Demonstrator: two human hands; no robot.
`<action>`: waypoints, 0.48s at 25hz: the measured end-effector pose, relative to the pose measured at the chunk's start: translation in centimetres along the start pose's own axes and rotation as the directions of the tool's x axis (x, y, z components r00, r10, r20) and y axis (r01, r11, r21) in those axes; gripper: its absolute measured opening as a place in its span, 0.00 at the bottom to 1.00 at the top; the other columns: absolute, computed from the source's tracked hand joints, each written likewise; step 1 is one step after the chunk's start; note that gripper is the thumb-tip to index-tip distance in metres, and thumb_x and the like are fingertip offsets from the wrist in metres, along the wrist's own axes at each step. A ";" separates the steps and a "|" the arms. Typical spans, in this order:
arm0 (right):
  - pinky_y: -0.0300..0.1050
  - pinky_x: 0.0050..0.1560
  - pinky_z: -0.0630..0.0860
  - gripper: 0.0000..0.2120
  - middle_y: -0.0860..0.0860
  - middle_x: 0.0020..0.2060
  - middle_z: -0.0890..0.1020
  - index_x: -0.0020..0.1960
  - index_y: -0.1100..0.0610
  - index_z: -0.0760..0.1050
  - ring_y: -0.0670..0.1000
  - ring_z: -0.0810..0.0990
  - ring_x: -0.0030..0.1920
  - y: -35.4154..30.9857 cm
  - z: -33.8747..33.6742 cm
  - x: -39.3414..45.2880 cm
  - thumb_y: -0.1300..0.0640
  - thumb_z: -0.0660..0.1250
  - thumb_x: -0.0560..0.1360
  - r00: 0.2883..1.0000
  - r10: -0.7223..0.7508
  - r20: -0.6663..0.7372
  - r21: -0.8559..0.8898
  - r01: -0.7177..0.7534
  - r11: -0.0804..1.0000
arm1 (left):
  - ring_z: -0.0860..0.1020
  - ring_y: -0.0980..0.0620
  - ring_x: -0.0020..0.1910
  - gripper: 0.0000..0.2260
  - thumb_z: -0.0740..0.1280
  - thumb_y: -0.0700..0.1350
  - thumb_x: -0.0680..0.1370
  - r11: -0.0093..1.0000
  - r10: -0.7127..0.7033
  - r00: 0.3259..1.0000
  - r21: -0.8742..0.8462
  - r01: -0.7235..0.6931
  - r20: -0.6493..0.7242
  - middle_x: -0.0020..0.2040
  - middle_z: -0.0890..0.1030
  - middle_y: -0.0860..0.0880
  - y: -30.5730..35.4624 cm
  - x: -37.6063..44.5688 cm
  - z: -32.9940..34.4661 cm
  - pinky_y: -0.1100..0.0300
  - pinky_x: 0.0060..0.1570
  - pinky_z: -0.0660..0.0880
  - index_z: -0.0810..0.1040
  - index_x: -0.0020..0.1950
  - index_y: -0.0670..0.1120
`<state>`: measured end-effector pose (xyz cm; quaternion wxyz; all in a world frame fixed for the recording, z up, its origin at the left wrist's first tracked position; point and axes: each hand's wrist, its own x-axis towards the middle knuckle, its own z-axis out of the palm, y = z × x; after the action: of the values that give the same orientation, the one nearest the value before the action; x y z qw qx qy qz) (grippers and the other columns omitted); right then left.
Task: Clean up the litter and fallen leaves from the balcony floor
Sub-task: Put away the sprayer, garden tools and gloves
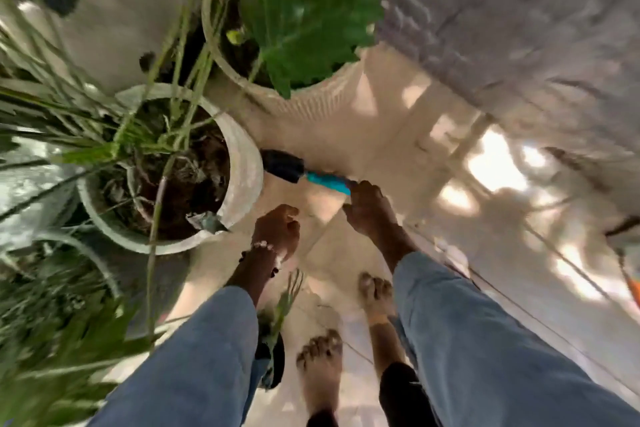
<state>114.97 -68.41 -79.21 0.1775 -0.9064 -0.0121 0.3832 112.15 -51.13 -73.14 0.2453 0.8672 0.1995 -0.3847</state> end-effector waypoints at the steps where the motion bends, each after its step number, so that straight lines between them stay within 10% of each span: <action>1: 0.53 0.59 0.70 0.27 0.57 0.65 0.70 0.74 0.55 0.60 0.60 0.69 0.64 -0.2 1.6 2.0 0.52 0.63 0.78 1.000 -0.006 -0.017 -0.065 0.005 0.998 | 0.76 0.43 0.62 0.14 0.60 0.39 0.80 0.998 -0.039 0.999 -0.056 0.039 -0.003 0.62 0.79 0.42 -1.1 1.4 1.0 0.56 0.62 0.70 0.76 0.65 0.44; 6: 0.55 0.60 0.70 0.23 0.59 0.66 0.70 0.74 0.59 0.60 0.62 0.70 0.64 -0.2 5.3 6.0 0.58 0.58 0.79 0.995 -0.027 -0.099 -0.237 0.003 0.972 | 0.81 0.39 0.54 0.09 0.63 0.42 0.73 0.878 -0.204 0.979 -0.439 0.193 0.023 0.54 0.82 0.42 -4.7 5.0 3.6 0.42 0.57 0.77 0.78 0.45 0.55; 12: 0.47 0.49 0.72 0.12 0.58 0.53 0.78 0.59 0.61 0.75 0.59 0.77 0.53 0.5 0.0 -3.9 0.58 0.62 0.77 0.993 0.071 -0.094 0.189 -0.053 0.981 | 0.81 0.44 0.45 0.09 0.63 0.37 0.78 0.696 -0.374 0.918 -0.615 0.370 0.129 0.51 0.80 0.41 -1.3 -0.8 0.7 0.56 0.41 0.77 0.78 0.56 0.46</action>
<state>112.19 -69.49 -76.64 0.2499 -0.9037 0.0610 0.3422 110.57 -50.57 -73.32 0.4368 0.6775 0.4880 -0.3347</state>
